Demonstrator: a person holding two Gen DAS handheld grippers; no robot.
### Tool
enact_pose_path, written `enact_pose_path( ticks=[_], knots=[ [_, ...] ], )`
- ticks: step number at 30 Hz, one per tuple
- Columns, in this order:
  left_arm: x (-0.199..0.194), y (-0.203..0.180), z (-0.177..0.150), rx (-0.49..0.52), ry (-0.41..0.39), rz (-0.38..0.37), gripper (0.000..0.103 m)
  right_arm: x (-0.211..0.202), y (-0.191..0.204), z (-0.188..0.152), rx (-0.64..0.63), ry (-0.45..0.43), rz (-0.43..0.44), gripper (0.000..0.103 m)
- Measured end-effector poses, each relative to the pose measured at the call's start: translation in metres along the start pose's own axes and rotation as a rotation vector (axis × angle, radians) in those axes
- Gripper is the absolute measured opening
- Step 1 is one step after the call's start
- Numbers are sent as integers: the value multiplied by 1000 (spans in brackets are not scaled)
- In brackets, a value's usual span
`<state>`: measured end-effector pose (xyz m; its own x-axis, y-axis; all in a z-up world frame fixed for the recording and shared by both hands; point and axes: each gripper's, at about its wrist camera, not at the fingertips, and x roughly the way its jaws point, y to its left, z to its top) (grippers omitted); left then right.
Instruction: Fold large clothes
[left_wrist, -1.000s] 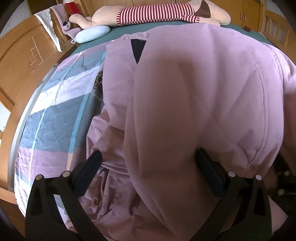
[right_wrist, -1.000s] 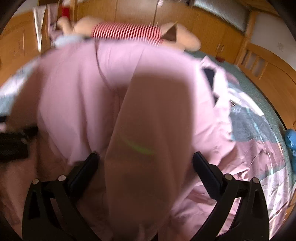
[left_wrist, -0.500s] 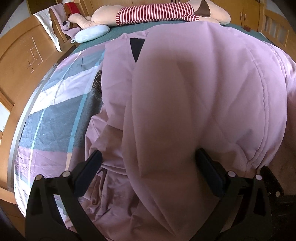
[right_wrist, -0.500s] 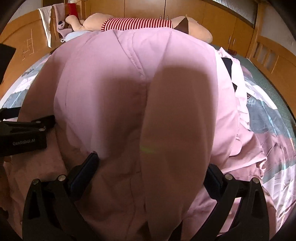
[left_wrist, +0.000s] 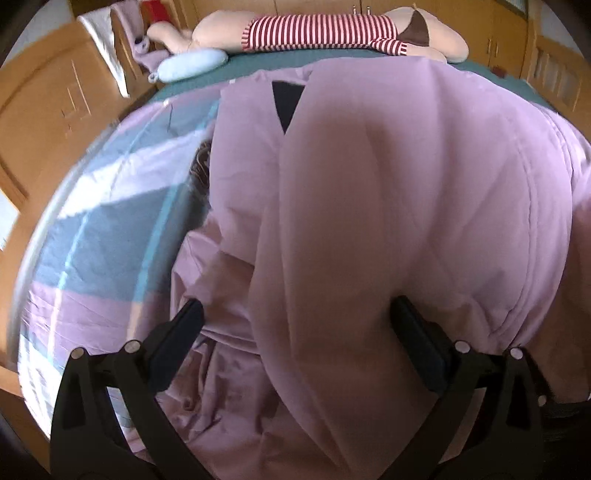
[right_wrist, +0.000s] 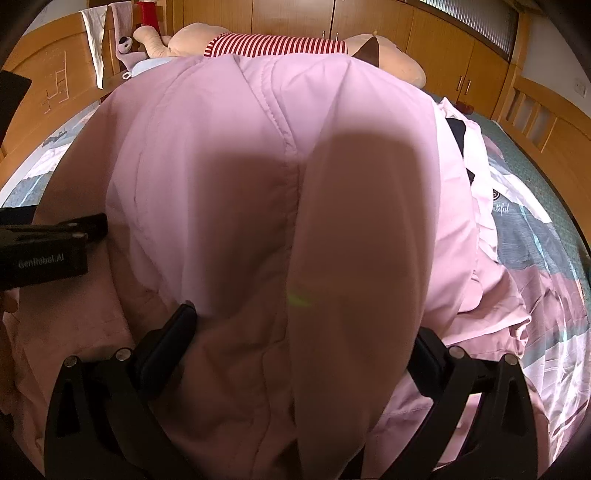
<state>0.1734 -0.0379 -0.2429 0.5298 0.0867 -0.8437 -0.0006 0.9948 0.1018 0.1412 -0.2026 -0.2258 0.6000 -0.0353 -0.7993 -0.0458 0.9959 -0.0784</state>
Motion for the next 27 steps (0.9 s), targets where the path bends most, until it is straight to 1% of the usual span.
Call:
enact_pose_path(
  ticks=[4,7,8,9,10,11,12,13,14,15,17,21,23,24,25,26,27],
  knots=[
    [2,2,1,3,8,-11,101,-3,0,1,7,-6,6,102],
    [2,2,2,16,5,0,101,-29,-16,9,63,-139,24,102],
    [2,2,3,19,5,3,101,-36,-20,13,72,-182,8,102],
    [2,1,2,20,4,4,101,-42,-24,17,73,-214,-42,102],
    [1,1,1,21,5,5,101,-40,-27,19,66,-207,-90,102],
    [0,1,1,21,4,5,101,-34,-29,20,61,-180,-122,102],
    [1,1,2,23,5,5,101,-20,-33,19,67,-115,-155,102],
    [1,1,2,24,5,5,101,-8,-36,16,82,-56,-159,102],
    [2,0,2,26,8,6,101,2,-41,12,114,-13,-121,102],
    [2,-3,2,27,9,8,101,7,-48,10,172,3,-72,102],
    [2,-5,1,27,4,10,101,8,-52,12,197,19,-48,102],
    [2,-4,1,26,4,8,101,1,-48,13,176,-5,-76,102],
    [2,-4,0,26,3,4,101,-17,-43,13,154,-76,-99,102],
    [3,-4,0,26,4,3,101,-30,-35,14,121,-128,-82,102],
    [3,-4,0,25,5,2,101,-41,-27,14,80,-157,-54,102],
    [3,-4,1,24,6,1,101,-48,-12,14,11,-166,-26,102],
    [3,-4,1,23,6,0,101,-49,-1,12,-36,-155,-24,102]
  ],
)
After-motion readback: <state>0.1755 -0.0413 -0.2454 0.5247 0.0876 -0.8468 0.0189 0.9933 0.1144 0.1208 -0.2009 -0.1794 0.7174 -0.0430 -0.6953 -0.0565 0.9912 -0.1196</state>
